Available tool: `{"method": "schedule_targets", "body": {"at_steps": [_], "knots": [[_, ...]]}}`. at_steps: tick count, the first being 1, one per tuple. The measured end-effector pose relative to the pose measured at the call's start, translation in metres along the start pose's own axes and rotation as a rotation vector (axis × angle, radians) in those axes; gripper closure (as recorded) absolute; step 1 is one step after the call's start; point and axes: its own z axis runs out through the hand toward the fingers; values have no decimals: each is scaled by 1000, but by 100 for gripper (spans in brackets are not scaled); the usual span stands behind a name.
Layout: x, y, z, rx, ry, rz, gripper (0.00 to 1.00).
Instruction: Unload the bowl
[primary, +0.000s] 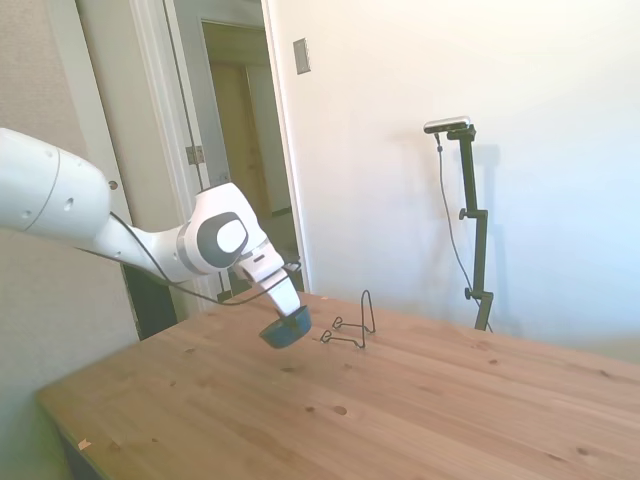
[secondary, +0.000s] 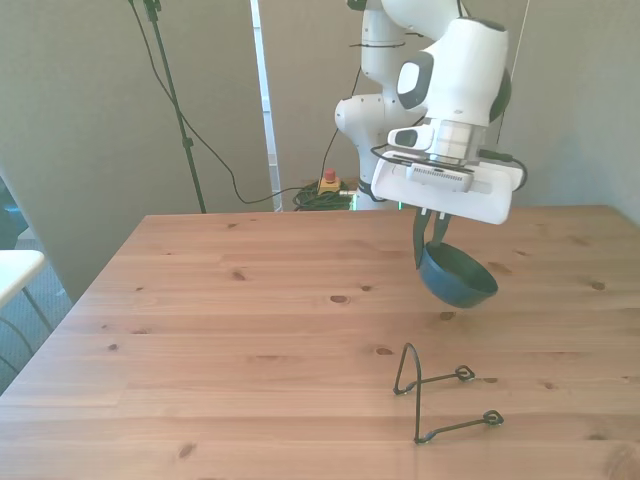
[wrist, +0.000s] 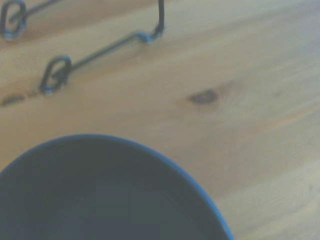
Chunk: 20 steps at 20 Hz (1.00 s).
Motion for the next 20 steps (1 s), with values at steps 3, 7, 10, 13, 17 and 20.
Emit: {"method": "schedule_targets", "body": {"at_steps": [3, 7, 10, 13, 17, 20], "knots": [[-7, 43, 30, 8, -94, -10, 100], [-3, 57, 38, 37, -136, -9, 100], [-2, 60, 40, 37, -152, -9, 0], [-1, 61, 41, 35, -152, -8, 0], [0, 62, 42, 34, -153, -10, 0], [0, 66, 47, 23, -156, -14, 0]]}}
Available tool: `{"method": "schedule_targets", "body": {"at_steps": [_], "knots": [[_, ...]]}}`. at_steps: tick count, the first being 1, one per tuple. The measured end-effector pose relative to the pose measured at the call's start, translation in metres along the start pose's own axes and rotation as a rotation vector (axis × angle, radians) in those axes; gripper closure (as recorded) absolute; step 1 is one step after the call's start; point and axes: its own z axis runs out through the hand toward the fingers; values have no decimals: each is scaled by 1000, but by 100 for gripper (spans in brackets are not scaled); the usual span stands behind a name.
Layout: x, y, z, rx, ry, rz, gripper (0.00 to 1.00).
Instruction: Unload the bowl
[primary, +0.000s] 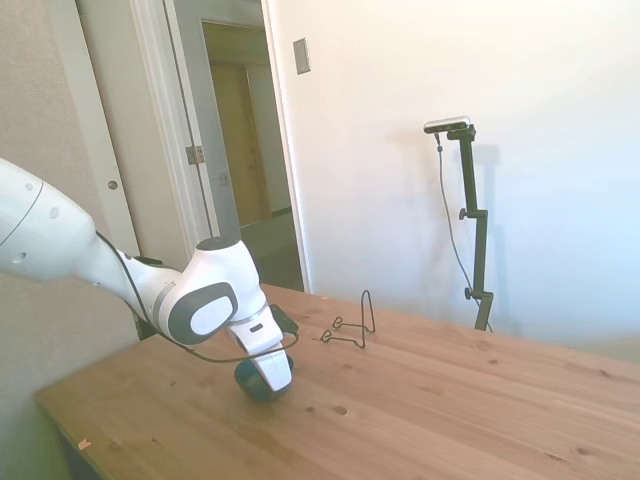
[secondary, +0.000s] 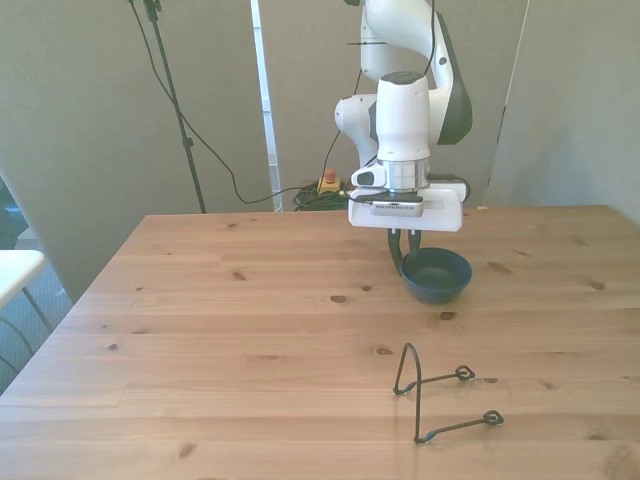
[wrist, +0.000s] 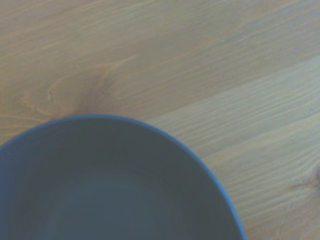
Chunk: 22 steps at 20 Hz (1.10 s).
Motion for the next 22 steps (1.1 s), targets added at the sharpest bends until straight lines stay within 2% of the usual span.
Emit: {"method": "schedule_targets", "body": {"at_steps": [5, 9, 14, 22], "knots": [[2, 3, 0, -1, 1, -3, 0], [3, 4, -15, 23, 11, -2, 0], [0, 7, -48, 61, 27, -10, 0], [-14, 14, -107, 20, -5, -90, 0]]}}
